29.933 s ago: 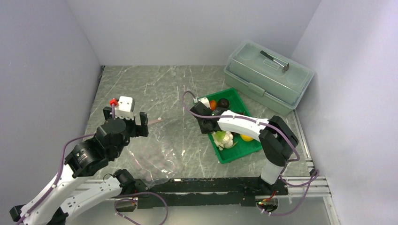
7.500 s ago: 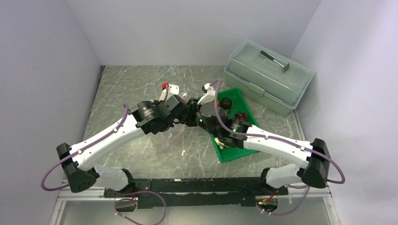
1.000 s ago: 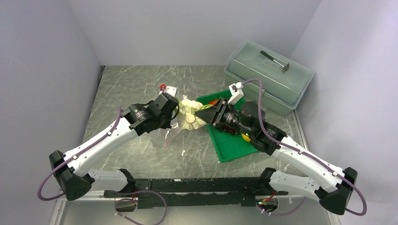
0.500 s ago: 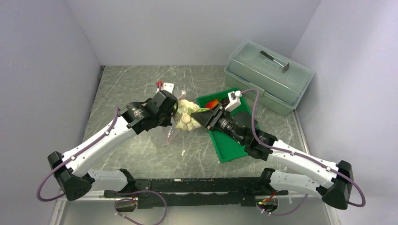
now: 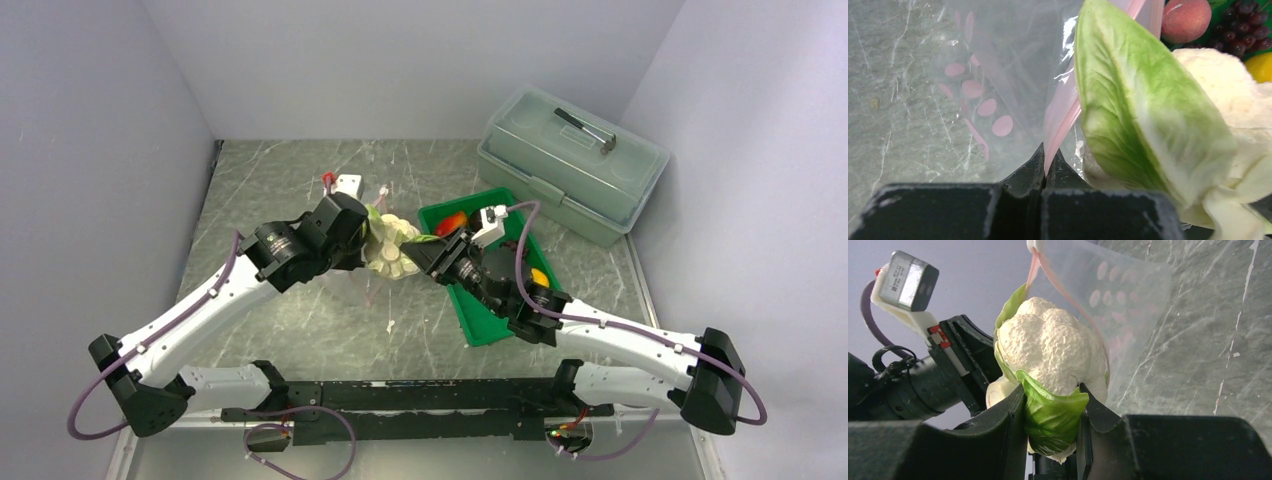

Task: Place the food in the zip-top bag and seal the zipper
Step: Place the fake vegetable in the zipper food storage bag.

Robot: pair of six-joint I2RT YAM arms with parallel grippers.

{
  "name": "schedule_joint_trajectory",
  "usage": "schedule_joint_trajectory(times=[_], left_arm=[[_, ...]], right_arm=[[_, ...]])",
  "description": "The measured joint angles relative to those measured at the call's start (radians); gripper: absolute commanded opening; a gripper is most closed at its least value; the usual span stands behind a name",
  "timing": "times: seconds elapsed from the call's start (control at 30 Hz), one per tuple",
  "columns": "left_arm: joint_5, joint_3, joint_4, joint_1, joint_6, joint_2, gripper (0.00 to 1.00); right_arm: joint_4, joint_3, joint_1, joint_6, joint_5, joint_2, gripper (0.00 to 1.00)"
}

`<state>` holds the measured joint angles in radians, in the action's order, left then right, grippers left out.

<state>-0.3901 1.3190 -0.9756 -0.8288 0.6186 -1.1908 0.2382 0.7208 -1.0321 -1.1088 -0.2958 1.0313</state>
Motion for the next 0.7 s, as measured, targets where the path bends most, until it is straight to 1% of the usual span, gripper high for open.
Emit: schedule_joint_trajectory(times=[0.33,0.5,0.7], left_arm=[[-0.002,-0.013,0.014,0.0,0.048,0.072,0.0],[-0.008,-0.019,0.014,0.0,0.055,0.075,0.0],[-0.015,-0.023,0.013,0.001,0.055,0.076,0.0]], right_arm=[[0.023,-0.014,-0.065,-0.018,-0.083,0.032,0.05],[-0.028,0.013,-0.096,-0.009,-0.131,0.087,0.05],[-0.069,0.053,-0.128,0.006,-0.185,0.114,0.05]])
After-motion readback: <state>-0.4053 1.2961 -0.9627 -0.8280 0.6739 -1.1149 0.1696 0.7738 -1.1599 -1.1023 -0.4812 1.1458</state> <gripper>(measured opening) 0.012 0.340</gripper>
